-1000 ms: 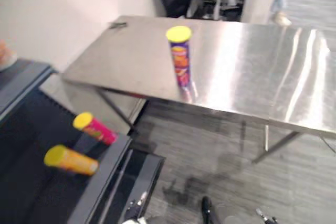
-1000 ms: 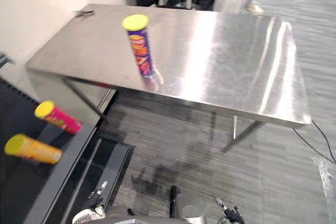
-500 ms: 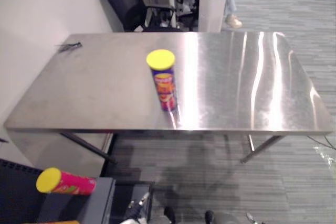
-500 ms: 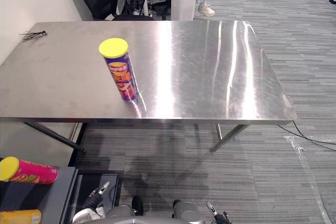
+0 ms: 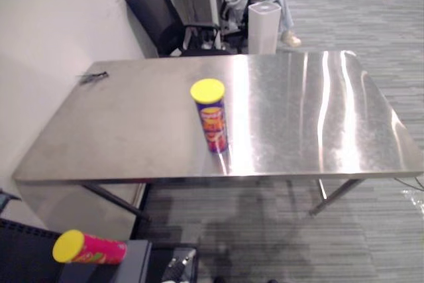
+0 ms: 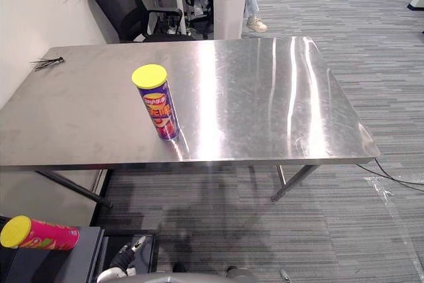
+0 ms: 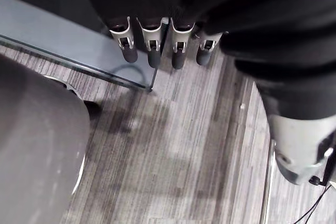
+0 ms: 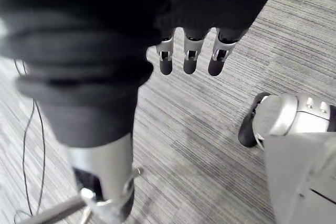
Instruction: Put the gum and the chips on the shelf.
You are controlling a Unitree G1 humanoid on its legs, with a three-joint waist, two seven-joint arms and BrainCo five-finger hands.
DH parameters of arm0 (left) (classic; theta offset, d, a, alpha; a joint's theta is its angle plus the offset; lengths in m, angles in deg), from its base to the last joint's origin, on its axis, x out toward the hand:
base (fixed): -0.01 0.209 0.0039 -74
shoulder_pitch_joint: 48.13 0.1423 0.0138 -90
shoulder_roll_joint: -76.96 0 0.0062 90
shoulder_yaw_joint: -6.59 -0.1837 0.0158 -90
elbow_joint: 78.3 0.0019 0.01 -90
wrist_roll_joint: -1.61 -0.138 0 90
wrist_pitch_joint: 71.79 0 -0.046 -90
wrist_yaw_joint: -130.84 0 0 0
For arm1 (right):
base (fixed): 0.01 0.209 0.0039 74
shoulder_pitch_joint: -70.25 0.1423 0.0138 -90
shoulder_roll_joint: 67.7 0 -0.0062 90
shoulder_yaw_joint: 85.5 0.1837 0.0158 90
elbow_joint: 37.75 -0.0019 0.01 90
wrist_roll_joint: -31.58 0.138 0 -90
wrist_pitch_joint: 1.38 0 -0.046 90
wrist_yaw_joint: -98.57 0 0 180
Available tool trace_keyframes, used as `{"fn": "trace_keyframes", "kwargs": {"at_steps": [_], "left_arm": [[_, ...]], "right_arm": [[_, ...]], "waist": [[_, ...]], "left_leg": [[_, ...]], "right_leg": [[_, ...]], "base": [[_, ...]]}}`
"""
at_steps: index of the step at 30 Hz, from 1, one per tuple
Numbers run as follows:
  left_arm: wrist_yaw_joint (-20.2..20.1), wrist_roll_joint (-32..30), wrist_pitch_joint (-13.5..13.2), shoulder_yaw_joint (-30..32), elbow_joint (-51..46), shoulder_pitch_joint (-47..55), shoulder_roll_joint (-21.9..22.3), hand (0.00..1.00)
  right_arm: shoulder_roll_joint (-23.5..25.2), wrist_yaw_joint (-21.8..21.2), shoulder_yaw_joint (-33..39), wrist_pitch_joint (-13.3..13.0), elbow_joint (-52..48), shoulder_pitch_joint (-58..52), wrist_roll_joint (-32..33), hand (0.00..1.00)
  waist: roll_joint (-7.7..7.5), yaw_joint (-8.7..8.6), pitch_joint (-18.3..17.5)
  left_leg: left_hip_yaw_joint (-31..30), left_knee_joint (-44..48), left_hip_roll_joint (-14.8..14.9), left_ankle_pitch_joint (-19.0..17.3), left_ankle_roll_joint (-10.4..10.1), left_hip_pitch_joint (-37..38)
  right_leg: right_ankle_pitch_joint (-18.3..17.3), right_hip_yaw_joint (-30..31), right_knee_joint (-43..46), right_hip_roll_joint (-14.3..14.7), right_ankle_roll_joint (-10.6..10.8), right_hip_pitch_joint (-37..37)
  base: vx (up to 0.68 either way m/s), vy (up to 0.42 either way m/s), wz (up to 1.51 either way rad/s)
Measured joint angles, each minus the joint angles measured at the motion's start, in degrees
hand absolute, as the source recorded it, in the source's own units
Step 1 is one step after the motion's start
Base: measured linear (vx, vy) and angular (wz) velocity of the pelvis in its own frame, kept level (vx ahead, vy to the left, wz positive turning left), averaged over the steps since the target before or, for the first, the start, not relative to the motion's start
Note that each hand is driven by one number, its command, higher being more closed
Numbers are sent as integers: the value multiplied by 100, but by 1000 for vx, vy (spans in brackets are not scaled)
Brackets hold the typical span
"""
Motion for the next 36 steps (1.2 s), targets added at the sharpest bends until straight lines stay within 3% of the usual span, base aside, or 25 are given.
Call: {"fn": "trace_keyframes", "kwargs": {"at_steps": [4, 6, 8, 13, 16, 18, 22, 24, 29, 36], "left_arm": [[-12, -44, 11, 24, -17, 18, -11, 0], [-30, -115, 18, 159, -56, 68, -9, 0], [-25, -183, 18, 206, -70, 108, -32, 0], [-17, -196, 11, 160, -289, 289, -86, 0], [-25, -216, 16, 74, -290, 322, -146, 0], [-37, -234, 16, -75, -330, 321, -201, 0], [-115, -448, 18, -145, -425, 308, -207, 0], [-178, -476, 18, -293, -480, 298, -222, 0], [-245, -484, 12, -409, -533, 287, -229, 0], [-243, -481, 2, -581, -531, 254, -259, 0]], "right_arm": [[-314, 172, 1062, 12, -53, 81, 23, 0], [-620, 365, 1770, 13, -404, 189, 238, 0], [-846, 583, 1999, -5, -973, 274, 405, 0], [-1286, 1374, 1776, -248, -3691, 488, 264, 0], [-1473, 1691, 1083, -458, -5249, 751, -829, 0], [-1487, 1784, 828, -526, -5584, 997, -1100, 0], [-1652, 1529, -219, -531, -6154, 1111, -1597, 0], [-1869, 1033, -1072, -540, -6615, 1121, -1589, 0], [-1822, 90, -2431, -702, -7024, 1164, -1467, 0], [-1777, -412, -3766, -672, -6885, 1370, -1115, 0]], "waist": [[-52, -4, -35], [-37, -16, -51], [-16, -21, -84], [-1, -67, -110], [-58, -154, -168], [-91, -143, -210], [-100, -85, -225], [-80, -16, -245], [-141, 44, -282], [-142, 140, -292]], "left_leg": [[16, -125, -63, 77, 59, 6], [22, -211, -101, 123, 87, 24], [30, -291, -122, 178, 95, 33], [13, -354, -137, 229, 99, 29], [-16, -338, -119, 241, 91, 1], [-38, -319, -112, 240, 90, -19], [-57, -290, -136, 240, 91, -103], [-72, -282, -160, 241, 94, -130], [-190, -270, -201, 259, 121, -168], [-295, -273, -274, 327, 217, -216]], "right_leg": [[84, 0, -186, -75, 59, 33], [95, -2, -192, -107, 78, 15], [101, -1, -191, -120, 90, -23], [107, -1, -188, -118, 100, -67], [114, -17, -189, -92, 107, -78], [115, -38, -188, -86, 108, -81], [123, -55, -186, -98, 122, -143], [131, -61, -186, -103, 136, -163], [142, -191, -187, -154, 154, -145], [168, -312, -213, -220, 199, -138]], "base": [[-29, 41, -2], [-39, 32, 0], [-20, 13, -1], [0, 0, 0], [11, -21, 3], [21, -25, 5], [4, -4, 1], [0, 0, 0], [-4, 9, 13], [-22, 10, 8]]}}
